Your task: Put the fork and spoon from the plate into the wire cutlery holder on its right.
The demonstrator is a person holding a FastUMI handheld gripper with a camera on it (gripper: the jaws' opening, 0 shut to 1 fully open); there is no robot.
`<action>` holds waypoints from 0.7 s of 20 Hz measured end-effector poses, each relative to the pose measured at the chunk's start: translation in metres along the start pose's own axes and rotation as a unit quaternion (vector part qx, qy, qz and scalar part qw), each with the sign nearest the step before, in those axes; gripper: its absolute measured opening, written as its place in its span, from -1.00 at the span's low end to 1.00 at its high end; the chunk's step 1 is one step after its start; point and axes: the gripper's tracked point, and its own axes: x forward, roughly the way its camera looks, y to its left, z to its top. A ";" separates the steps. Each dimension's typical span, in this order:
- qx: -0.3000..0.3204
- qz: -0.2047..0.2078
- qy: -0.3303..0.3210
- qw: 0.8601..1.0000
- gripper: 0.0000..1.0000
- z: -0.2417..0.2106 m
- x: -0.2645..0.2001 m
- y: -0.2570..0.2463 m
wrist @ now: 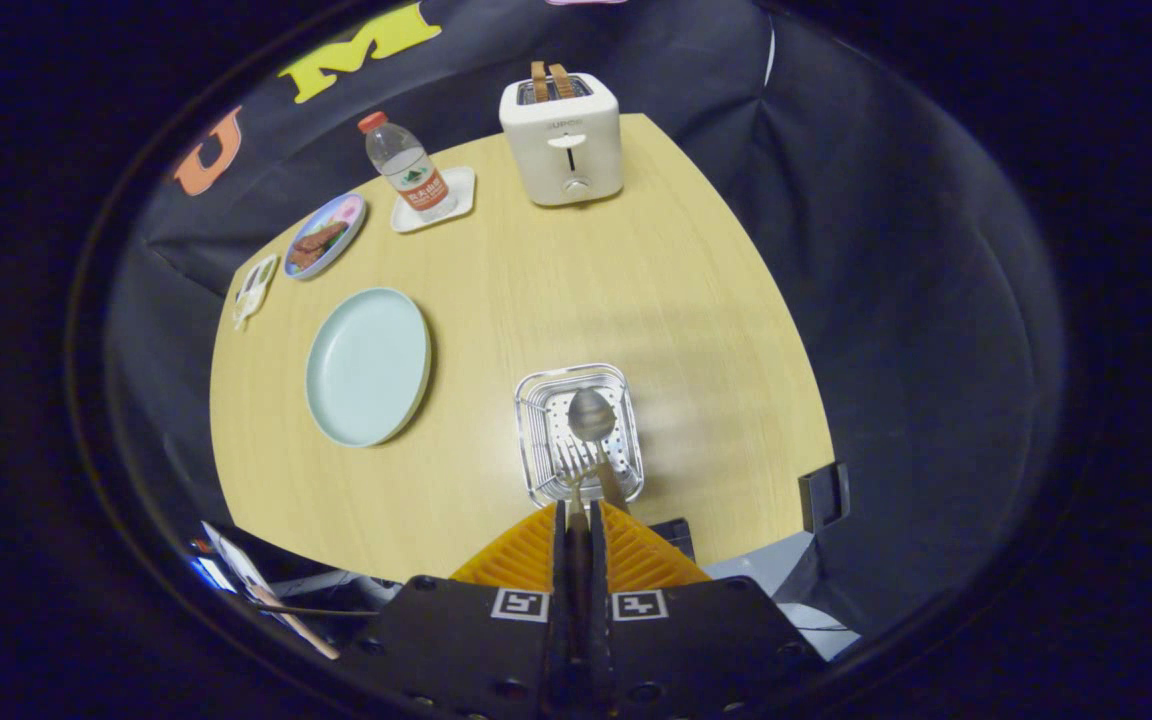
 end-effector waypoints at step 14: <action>-0.062 0.052 -0.159 0.984 0.26 0.032 -0.047 0.068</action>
